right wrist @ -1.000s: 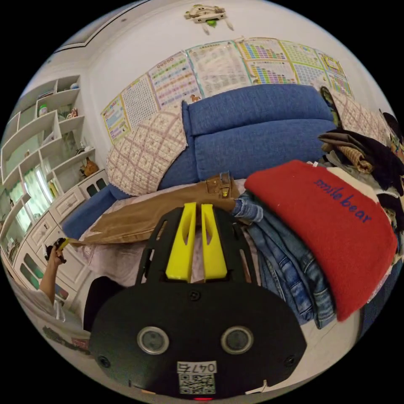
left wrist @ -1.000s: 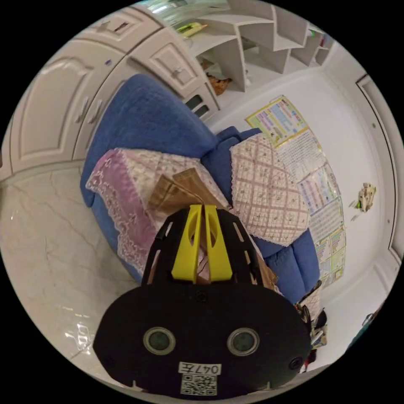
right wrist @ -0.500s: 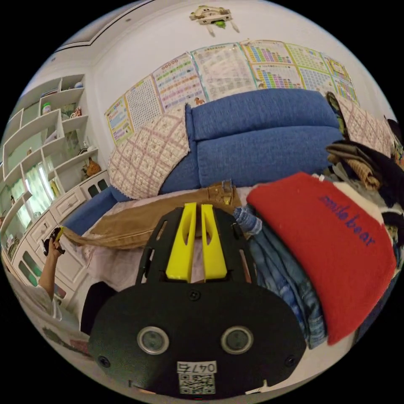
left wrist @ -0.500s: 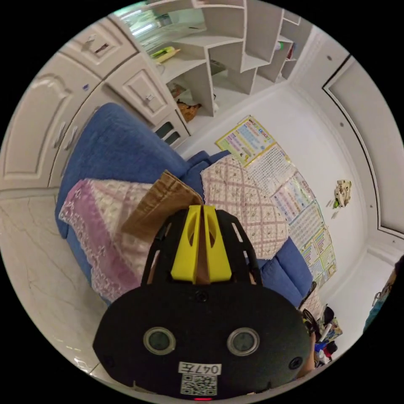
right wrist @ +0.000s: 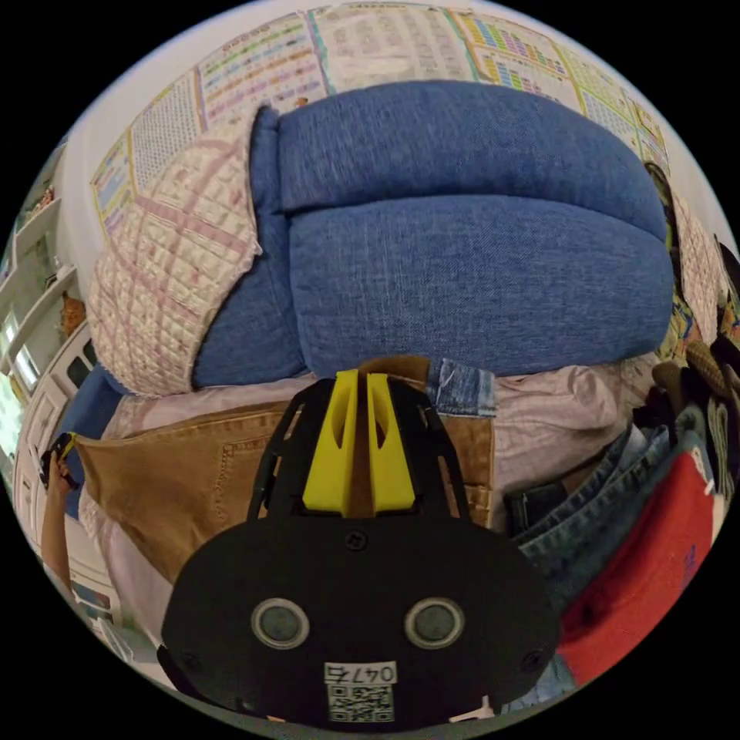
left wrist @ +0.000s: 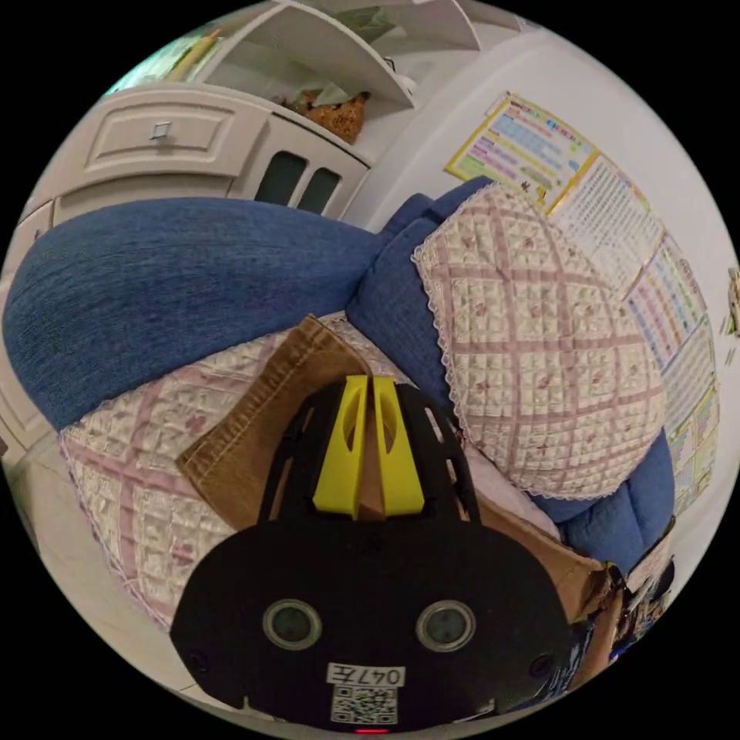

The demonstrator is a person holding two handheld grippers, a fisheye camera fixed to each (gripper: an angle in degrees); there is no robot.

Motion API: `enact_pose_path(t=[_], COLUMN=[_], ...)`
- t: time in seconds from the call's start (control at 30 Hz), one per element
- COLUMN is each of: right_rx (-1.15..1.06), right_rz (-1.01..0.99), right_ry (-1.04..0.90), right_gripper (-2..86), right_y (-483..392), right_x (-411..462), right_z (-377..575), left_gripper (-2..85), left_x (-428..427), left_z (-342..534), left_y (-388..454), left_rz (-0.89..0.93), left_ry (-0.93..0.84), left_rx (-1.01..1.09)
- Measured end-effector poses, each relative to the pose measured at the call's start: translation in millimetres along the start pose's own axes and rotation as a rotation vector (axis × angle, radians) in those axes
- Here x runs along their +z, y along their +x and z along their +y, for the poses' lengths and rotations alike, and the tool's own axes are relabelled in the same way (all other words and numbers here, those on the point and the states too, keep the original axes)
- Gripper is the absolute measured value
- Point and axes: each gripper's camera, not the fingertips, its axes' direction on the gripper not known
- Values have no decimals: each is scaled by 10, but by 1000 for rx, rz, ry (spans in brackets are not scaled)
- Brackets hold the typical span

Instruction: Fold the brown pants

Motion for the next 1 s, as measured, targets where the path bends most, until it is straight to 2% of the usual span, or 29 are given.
enact_pose_path(t=[0.17,0.3,0.4,0.5,0.57,0.67,0.73,0.83,1.0], right_rx=[-15,4,-4,-24,-74,-215,-365,-521,-651], right_rz=[41,-17,-60,-23,-39,-199,-342,-404,-447], right_ry=[-76,-145,-125,-78,-72,-106,-142,-153,-152], right_gripper=[2,12,35,115,120,101,78,60,49], right_y=[-357,-538,-756,-1175,-1519,-2305,-3082,-4016,-5061], right_x=[922,1464,1541,1337,1130,743,423,73,-422], right_z=[-358,-695,-881,-943,-911,-692,-401,-31,79], left_gripper=[-5,25,50,61,62,61,74,82,72], left_x=[739,1206,1068,632,248,-299,-530,-569,-421], left_z=[-207,-451,-646,-895,-1011,-1175,-1191,-1084,-1072], left_y=[593,749,1007,1348,1395,1105,797,569,365], left_rz=[-100,-88,-101,-94,-73,-45,-14,-8,35], left_ry=[-53,-175,-111,-59,-26,-69,-156,-271,-314], left_rx=[78,-12,74,217,253,129,9,-81,-238])
